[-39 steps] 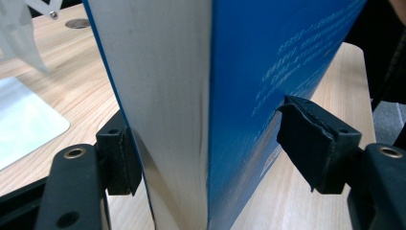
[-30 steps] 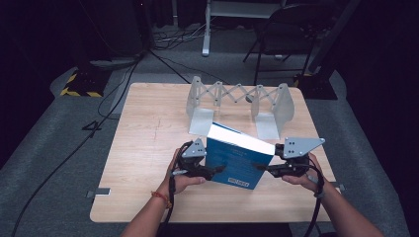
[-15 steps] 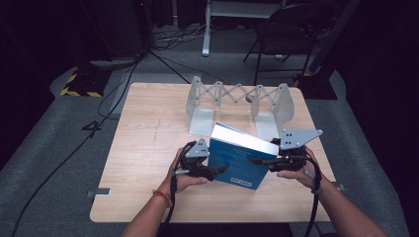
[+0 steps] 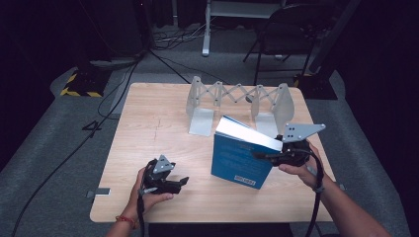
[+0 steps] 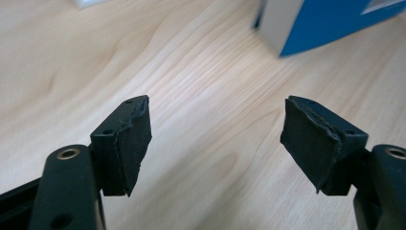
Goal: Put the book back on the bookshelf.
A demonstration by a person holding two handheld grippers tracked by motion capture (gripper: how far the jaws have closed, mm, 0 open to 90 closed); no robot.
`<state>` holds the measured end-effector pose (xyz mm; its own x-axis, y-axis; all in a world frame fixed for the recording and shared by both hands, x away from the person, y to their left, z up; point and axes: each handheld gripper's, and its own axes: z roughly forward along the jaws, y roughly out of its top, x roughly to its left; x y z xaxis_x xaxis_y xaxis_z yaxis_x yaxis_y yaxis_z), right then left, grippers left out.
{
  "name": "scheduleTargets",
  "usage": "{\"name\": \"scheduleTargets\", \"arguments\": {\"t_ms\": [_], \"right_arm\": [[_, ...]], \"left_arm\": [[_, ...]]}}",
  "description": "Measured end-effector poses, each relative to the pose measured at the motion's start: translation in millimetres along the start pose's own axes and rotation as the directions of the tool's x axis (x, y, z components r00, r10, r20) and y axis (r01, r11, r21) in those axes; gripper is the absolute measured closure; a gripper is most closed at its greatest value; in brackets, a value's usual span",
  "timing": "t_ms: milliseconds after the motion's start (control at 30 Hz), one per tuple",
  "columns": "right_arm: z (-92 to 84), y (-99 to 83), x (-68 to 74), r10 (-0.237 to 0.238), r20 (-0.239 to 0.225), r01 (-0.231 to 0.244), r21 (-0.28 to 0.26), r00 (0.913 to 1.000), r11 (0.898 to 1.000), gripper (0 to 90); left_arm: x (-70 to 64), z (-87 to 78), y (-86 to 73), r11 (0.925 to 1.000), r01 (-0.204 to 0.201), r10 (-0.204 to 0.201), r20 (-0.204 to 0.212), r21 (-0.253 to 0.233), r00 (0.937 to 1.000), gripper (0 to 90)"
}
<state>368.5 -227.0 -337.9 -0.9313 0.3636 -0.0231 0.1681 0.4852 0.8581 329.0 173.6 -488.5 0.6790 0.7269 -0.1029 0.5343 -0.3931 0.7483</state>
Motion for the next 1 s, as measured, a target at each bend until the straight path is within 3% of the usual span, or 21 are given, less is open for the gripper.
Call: {"name": "scheduleTargets", "arguments": {"t_ms": [67, 133, 200, 333, 400, 633, 833, 1000], "right_arm": [[-7.2, 0.2, -4.4, 0.006, 0.039, -0.005, -0.006, 0.9992, 1.000, 61.3], [-15.6, -0.2, -9.7, 0.015, 0.079, -0.015, -0.003, 0.9967, 1.000, 61.4], [-24.3, -1.8, -17.2, 0.029, 0.116, -0.030, 0.005, 0.9928, 1.000, 61.4], [-40.0, -7.7, -33.7, 0.060, 0.191, -0.063, 0.011, 0.9798, 0.998, 61.6], [-41.7, -8.1, -35.9, 0.059, 0.196, -0.063, 0.010, 0.9787, 0.998, 61.6], [-52.7, -4.3, -52.5, 0.077, 0.284, -0.088, 0.024, 0.9558, 0.996, 61.6], [-65.9, 5.7, -68.0, 0.099, 0.366, -0.107, 0.002, 0.9255, 0.994, 61.6], [-71.3, 16.3, -86.6, 0.129, 0.445, -0.133, -0.023, 0.8863, 0.991, 61.6]], "left_arm": [[1.1, 0.1, -6.3, 0.9994, -0.008, 0.010, -0.036, 0.032, 0.9993, 20.5], [2.3, -0.1, -9.5, 0.9991, 0.014, -0.012, -0.053, 0.040, 0.9985, 20.3], [3.2, 0.4, -10.4, 0.9987, 0.010, -0.006, -0.078, 0.051, 0.9969, 18.7], [4.8, 5.1, -13.6, 0.9962, -0.003, 0.011, -0.094, 0.087, 0.9955, 17.8], [4.9, 5.7, -14.7, 0.9961, -0.014, 0.022, -0.094, 0.088, 0.9953, 17.0], [4.5, 6.7, -14.9, 0.9962, -0.015, 0.024, -0.107, 0.085, 0.9940, 15.3], [5.9, 7.1, -14.0, 0.9958, -0.020, 0.029, -0.105, 0.089, 0.9941, 14.6], [6.1, 7.2, -13.8, 0.9958, -0.021, 0.030, -0.106, 0.089, 0.9939, 14.5]]}}
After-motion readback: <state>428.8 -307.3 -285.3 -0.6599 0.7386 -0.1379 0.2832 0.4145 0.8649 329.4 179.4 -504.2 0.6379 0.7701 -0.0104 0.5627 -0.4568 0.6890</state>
